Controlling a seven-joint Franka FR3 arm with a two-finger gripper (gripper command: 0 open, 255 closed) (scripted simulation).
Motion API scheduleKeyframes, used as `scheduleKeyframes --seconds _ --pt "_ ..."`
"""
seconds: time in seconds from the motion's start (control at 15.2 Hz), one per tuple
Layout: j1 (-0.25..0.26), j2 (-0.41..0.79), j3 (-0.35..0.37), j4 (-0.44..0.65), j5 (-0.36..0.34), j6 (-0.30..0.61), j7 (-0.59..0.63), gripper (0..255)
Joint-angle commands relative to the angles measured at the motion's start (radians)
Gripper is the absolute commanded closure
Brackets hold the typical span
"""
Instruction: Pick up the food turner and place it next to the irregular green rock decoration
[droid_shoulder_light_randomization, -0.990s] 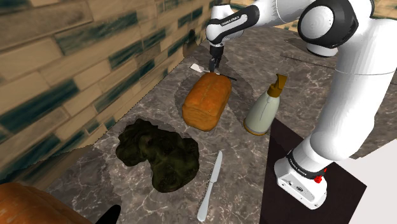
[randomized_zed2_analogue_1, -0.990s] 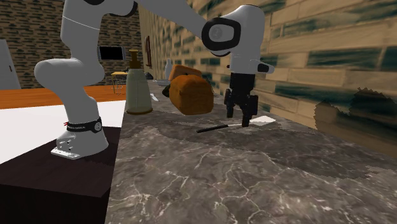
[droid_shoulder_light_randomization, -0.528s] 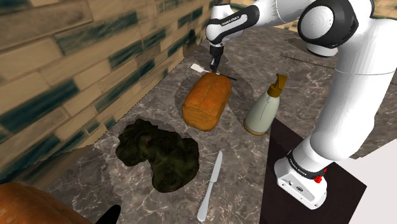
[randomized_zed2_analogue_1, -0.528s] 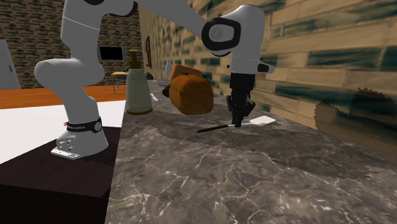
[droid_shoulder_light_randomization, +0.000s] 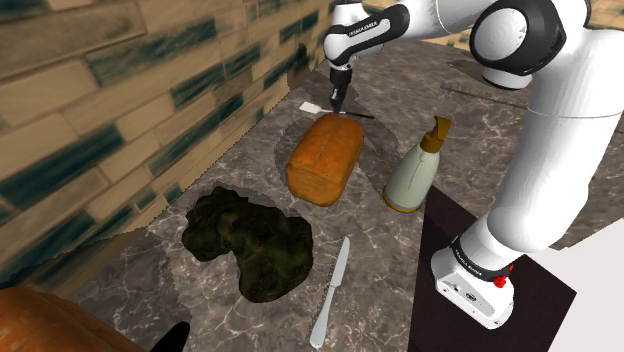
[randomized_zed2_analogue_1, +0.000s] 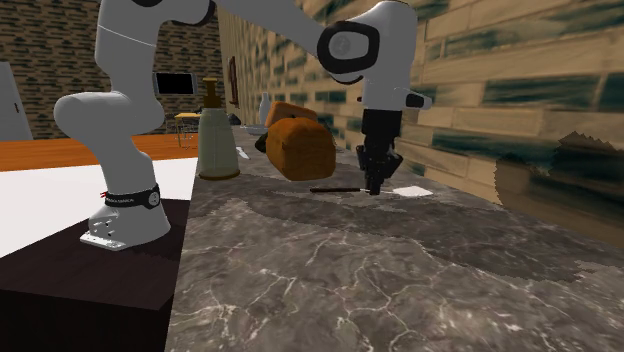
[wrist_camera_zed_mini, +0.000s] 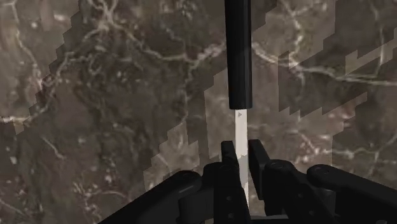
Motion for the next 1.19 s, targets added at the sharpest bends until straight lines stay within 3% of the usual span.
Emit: scheduleKeyframes --seconds 0.0,1.12 --pt "0.000 -0.014 0.000 0.006 0.000 -0.021 0.000 255" --pt "0.001 -0.079 -0.001 0.145 -0.002 -0.224 -0.005 255"
